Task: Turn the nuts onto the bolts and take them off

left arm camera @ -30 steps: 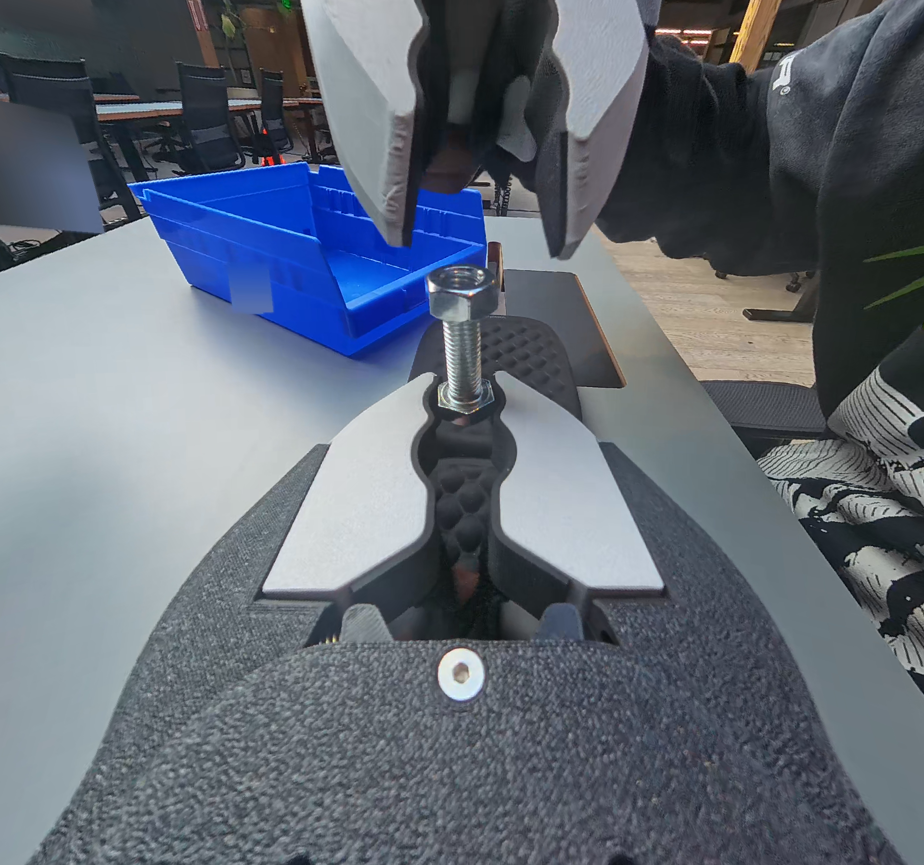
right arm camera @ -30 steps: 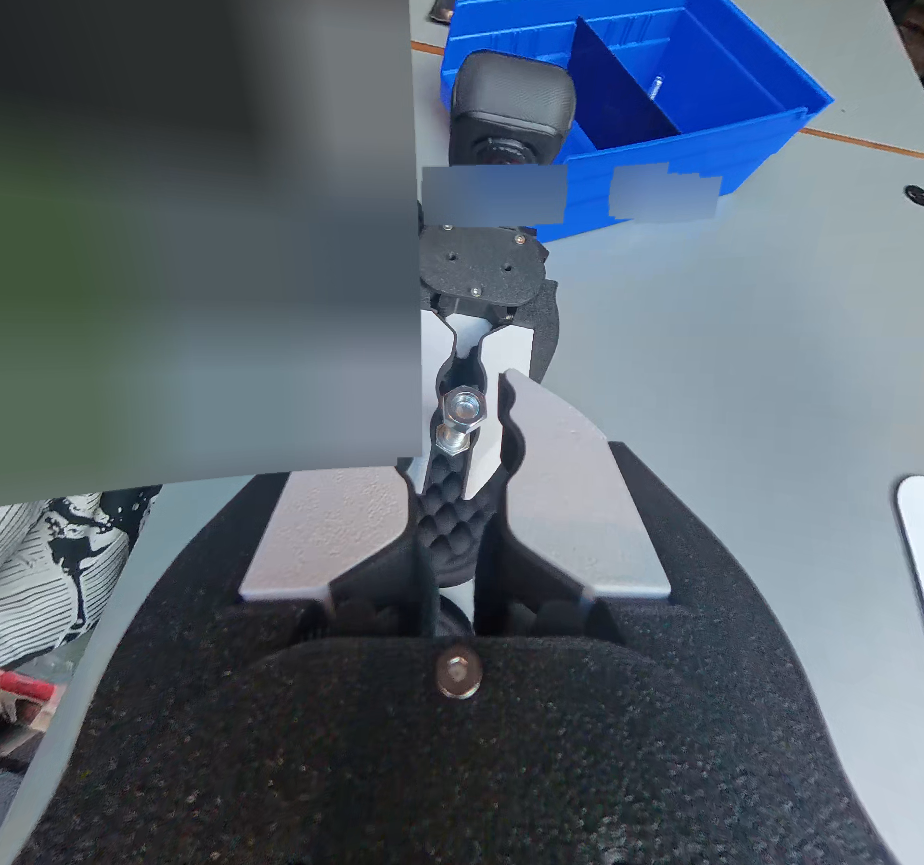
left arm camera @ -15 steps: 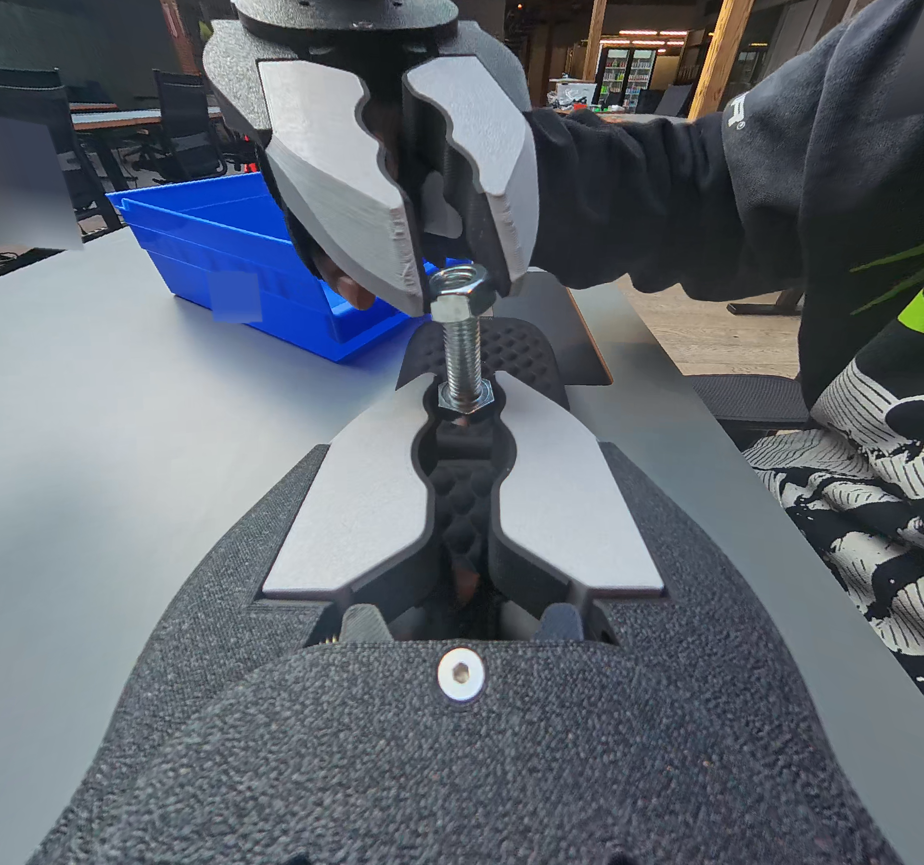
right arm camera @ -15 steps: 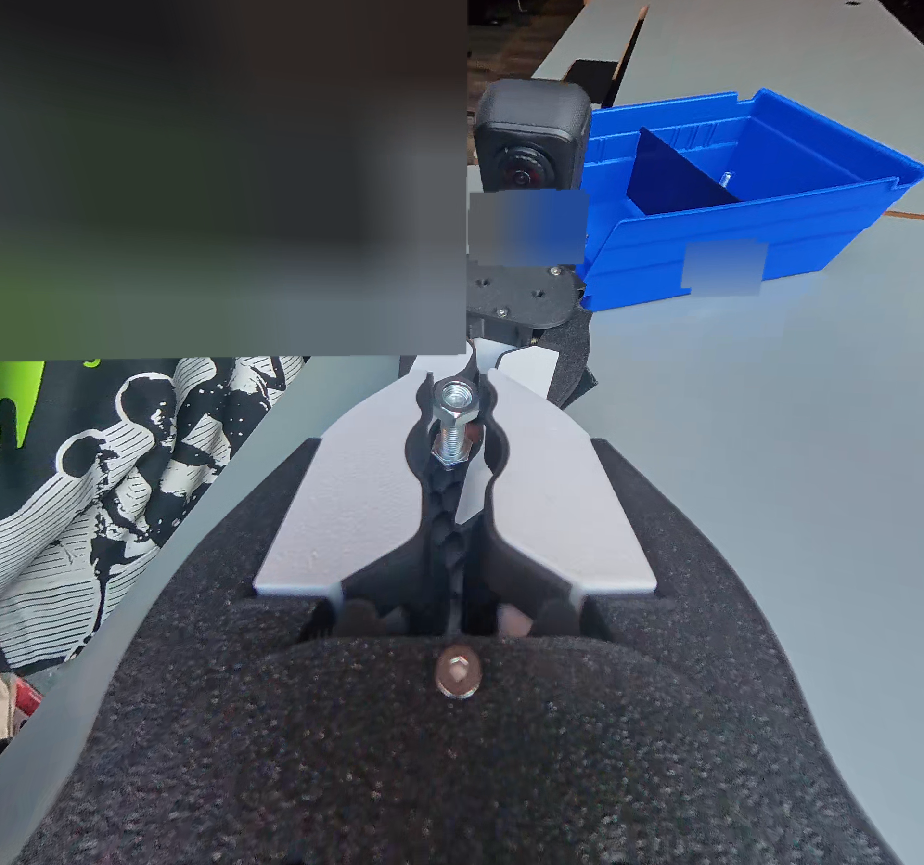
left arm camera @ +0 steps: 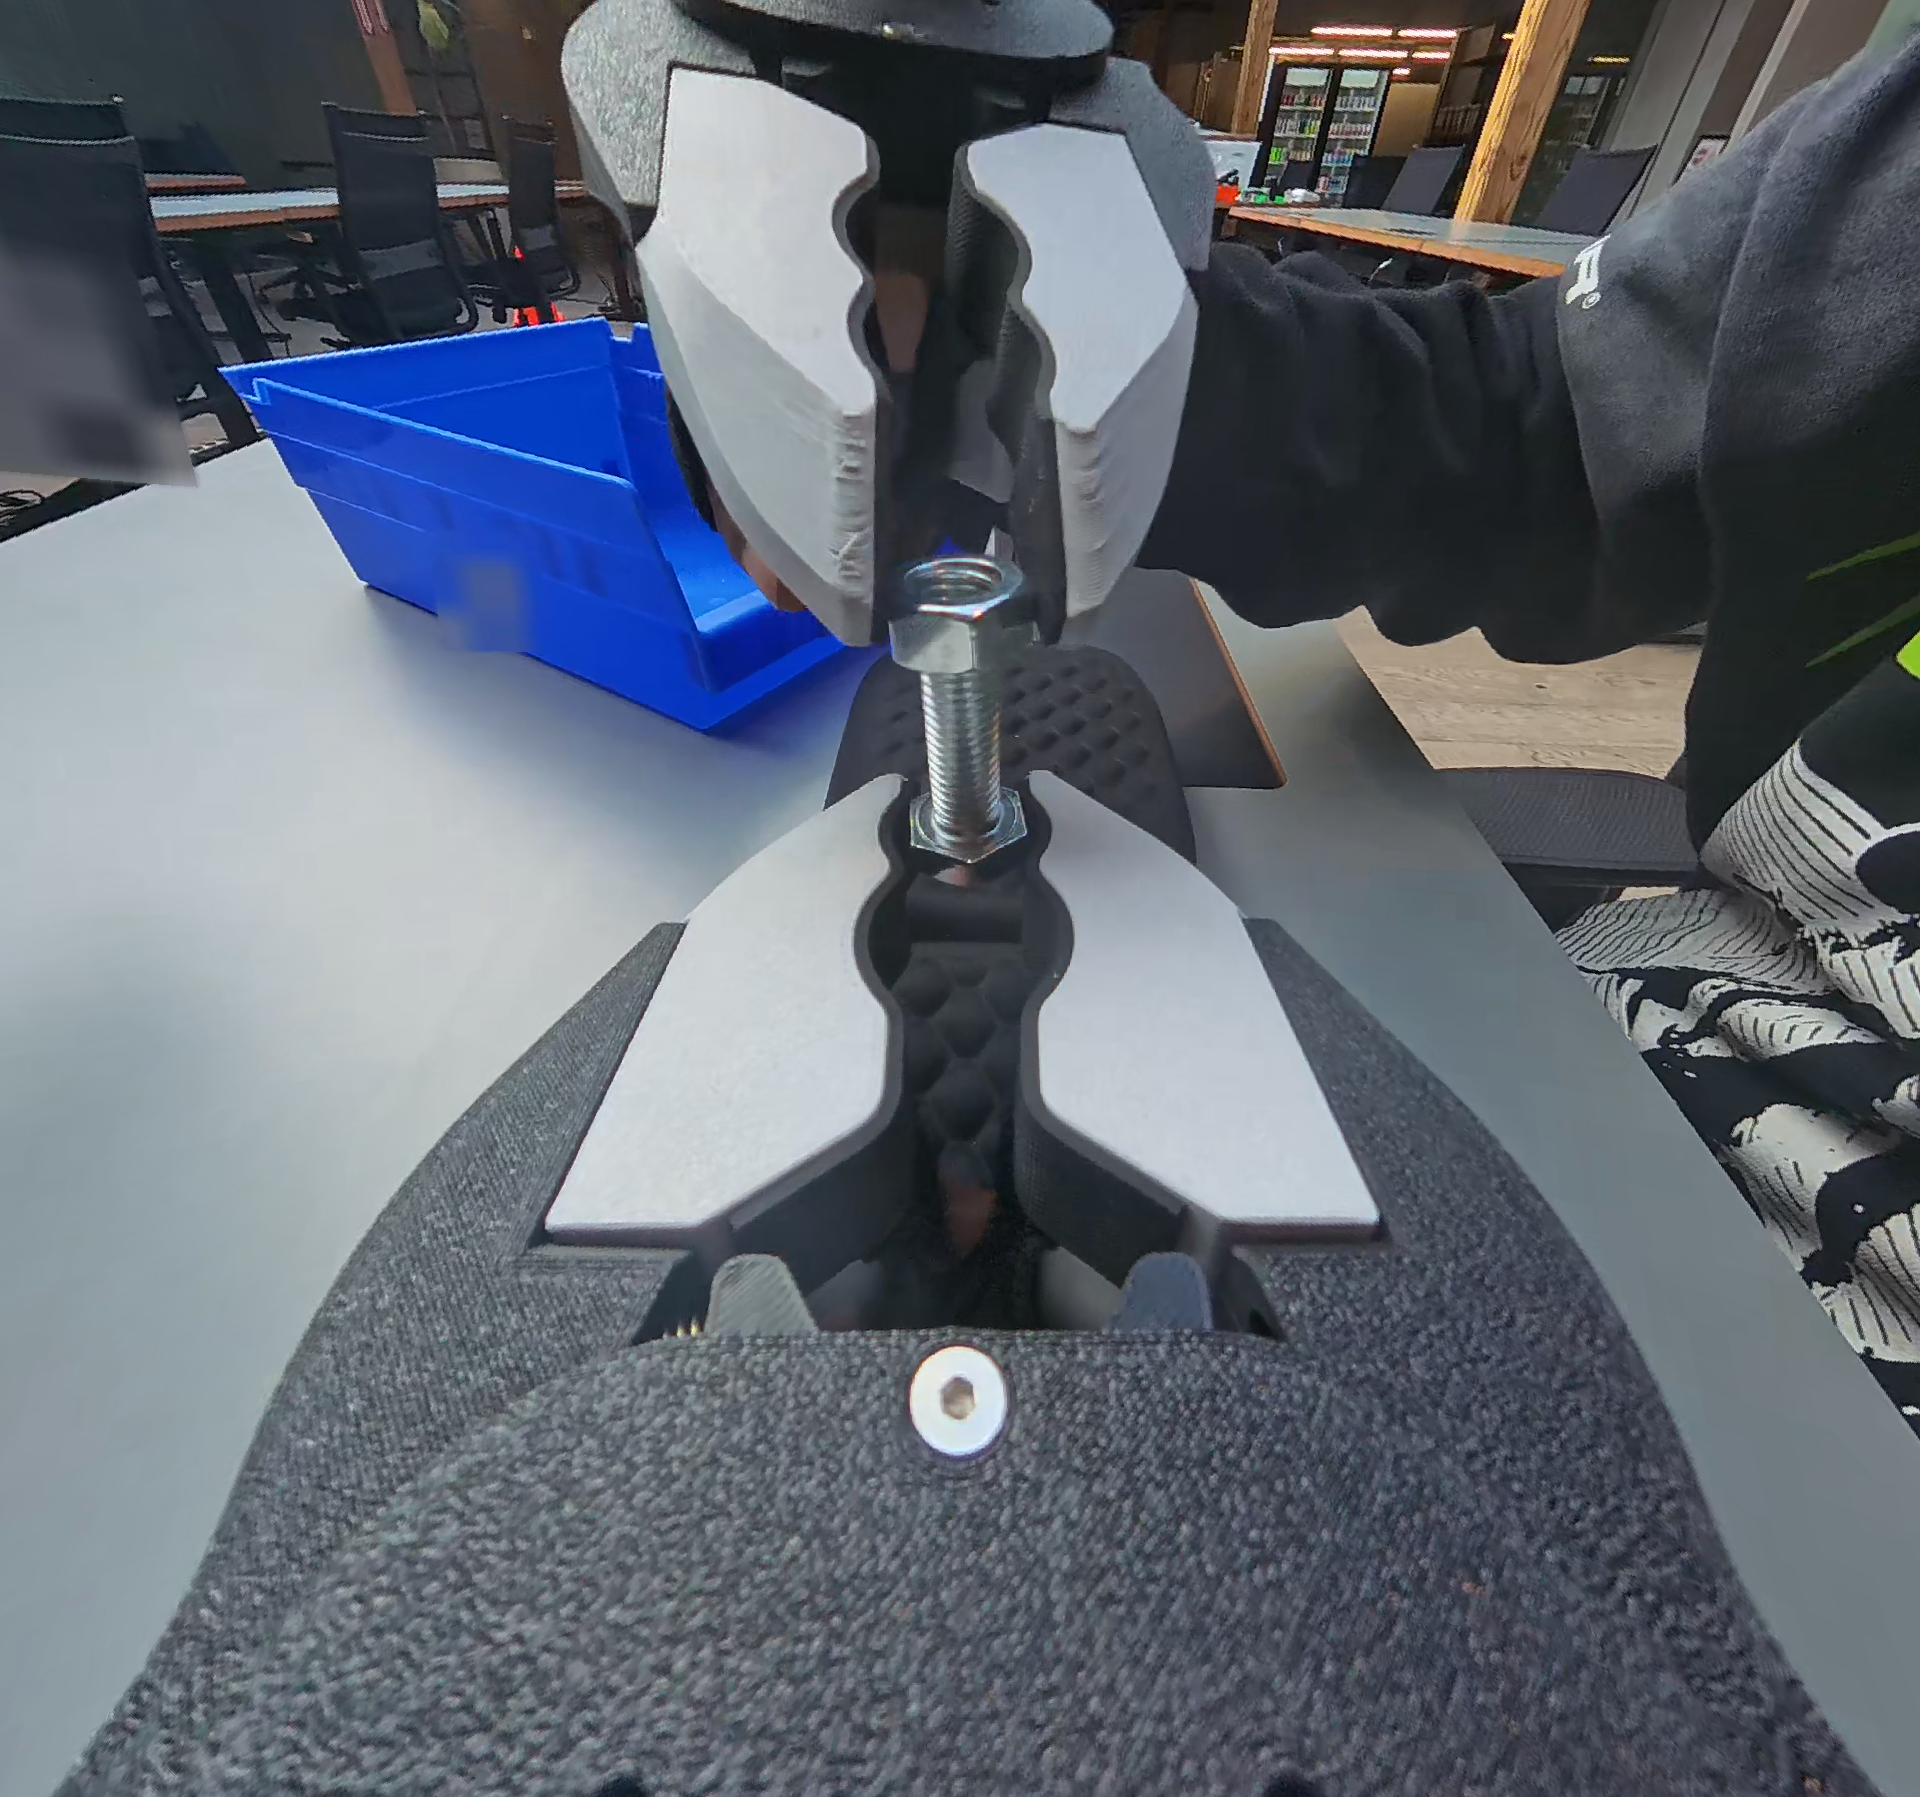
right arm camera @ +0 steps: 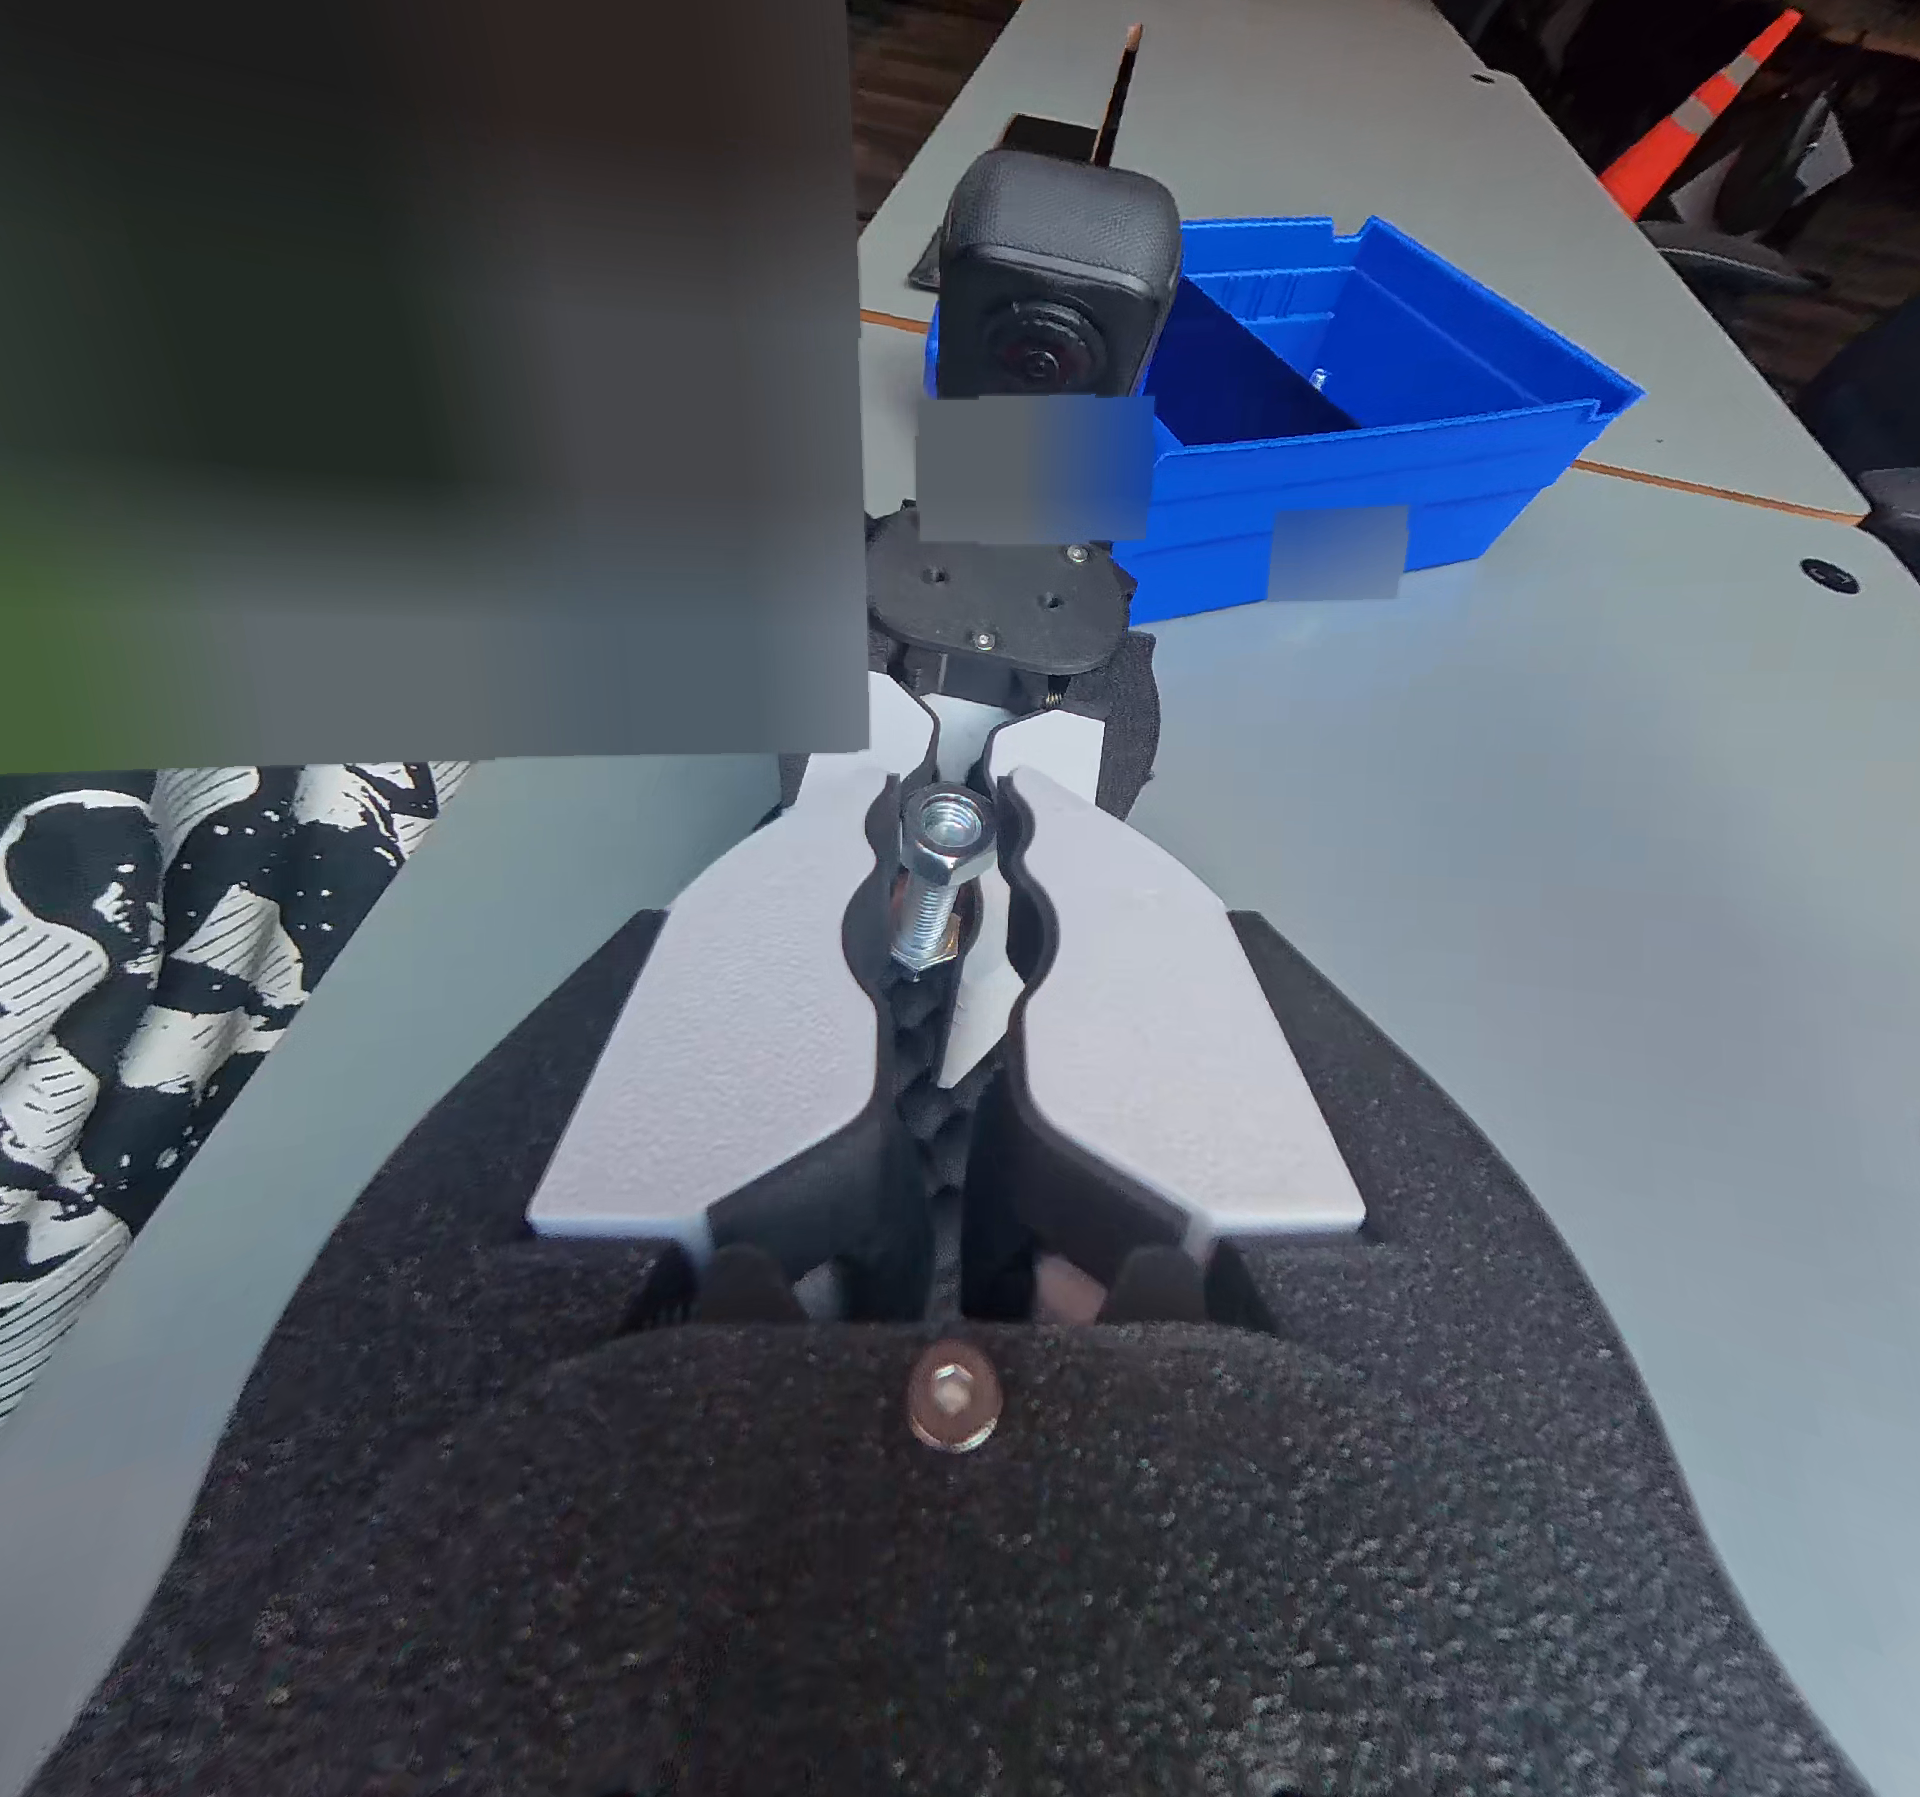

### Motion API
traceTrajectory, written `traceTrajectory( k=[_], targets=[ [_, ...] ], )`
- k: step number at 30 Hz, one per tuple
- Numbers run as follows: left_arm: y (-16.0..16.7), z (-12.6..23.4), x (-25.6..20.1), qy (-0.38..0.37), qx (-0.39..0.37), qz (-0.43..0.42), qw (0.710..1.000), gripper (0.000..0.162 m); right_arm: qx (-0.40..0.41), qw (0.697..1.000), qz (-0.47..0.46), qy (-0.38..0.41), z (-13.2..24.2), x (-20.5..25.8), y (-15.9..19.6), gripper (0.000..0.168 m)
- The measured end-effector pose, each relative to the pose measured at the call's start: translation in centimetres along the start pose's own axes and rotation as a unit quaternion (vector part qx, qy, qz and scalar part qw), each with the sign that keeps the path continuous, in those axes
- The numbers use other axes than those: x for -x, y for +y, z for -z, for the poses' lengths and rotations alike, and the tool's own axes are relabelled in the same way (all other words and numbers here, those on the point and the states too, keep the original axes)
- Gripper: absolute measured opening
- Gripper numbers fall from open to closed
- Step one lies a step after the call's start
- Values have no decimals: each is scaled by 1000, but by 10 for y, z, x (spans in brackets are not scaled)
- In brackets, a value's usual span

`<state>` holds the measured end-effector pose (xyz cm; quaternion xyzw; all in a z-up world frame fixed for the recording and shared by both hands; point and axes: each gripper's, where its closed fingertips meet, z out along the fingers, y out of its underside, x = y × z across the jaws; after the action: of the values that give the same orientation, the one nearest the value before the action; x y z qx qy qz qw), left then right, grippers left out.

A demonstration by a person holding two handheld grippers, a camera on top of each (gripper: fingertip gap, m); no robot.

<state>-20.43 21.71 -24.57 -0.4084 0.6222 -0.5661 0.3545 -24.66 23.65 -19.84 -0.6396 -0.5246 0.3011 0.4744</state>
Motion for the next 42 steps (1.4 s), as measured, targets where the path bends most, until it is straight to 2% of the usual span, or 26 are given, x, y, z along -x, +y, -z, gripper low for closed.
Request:
traceTrajectory(
  k=[6,8,11,13,18,22,30,35,38,42],
  targets=[
    [0,0,-2,2,2,-8,1000,17,-6,998,-57,-12,-1,3,-2,33],
    [-1,0,-2,3,-1,-8,1000,17,-11,998,-56,-13,-1,3,1,31],
    [0,0,-2,4,0,-9,1000,17,-29,998,-58,-15,-1,3,0,17],
    [0,0,-2,0,1,-8,1000,17,-30,998,-54,-6,0,3,0,17],
    [-1,0,-1,2,-3,0,1000,17,-34,998,-23,43,2,1,1,17],
    [0,-1,0,-8,3,-5,1000,17,-28,997,-32,71,0,-1,2,17],
    [-1,1,13,-55,-3,8,998,17,-31,975,-100,194,4,-16,4,17],
    [-1,1,13,-54,-1,6,999,17,-31,961,-115,251,4,-16,4,17],
    [-1,0,10,-45,-3,0,999,17,-35,971,-98,217,3,-10,-2,36],
    [-1,0,6,-33,-2,-5,999,17,-53,990,-92,91,5,-1,-8,39]
  ],
)
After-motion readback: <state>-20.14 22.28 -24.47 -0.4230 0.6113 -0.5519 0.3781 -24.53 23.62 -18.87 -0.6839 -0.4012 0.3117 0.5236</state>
